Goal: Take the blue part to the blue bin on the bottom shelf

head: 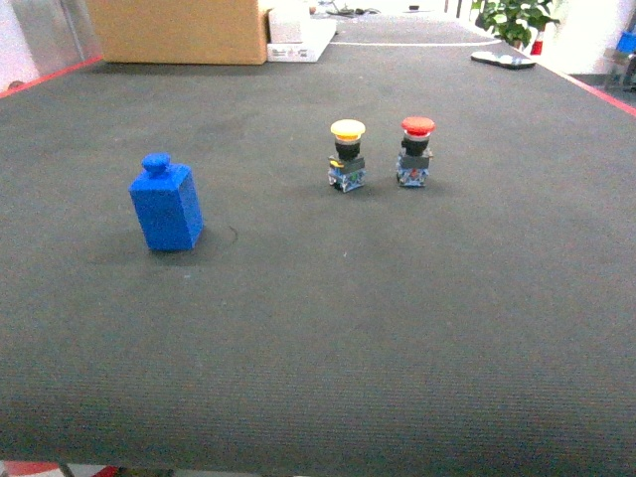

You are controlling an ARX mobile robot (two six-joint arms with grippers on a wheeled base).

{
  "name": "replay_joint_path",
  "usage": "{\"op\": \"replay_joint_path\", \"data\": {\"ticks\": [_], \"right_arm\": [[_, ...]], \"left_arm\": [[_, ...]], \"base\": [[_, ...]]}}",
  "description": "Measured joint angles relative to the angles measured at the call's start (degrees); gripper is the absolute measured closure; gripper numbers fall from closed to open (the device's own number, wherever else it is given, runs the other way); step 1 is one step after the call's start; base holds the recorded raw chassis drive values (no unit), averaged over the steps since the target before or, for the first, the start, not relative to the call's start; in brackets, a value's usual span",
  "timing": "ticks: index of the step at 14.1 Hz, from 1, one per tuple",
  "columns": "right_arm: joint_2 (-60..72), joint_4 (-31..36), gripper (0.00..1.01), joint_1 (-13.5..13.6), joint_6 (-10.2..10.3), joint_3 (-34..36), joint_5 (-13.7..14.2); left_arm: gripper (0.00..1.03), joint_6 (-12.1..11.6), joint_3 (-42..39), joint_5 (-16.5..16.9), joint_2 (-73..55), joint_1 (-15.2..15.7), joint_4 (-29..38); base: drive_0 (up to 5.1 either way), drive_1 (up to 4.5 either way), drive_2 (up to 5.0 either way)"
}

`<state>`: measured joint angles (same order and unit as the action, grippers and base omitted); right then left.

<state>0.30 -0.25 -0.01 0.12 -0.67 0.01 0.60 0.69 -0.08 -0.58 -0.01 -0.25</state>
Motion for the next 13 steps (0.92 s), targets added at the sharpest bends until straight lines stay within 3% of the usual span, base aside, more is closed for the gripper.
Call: {"op": "replay_joint_path", "data": {"ticks": [13], "right_arm": [[0.00, -0.04, 0.03, 0.00, 0.04, 0.00, -0.02]], "left_arm": [[0.05, -0.02, 0.00, 0.04, 0.00, 0.00, 0.02]], "base": [[0.0, 0.00, 0.0]]}}
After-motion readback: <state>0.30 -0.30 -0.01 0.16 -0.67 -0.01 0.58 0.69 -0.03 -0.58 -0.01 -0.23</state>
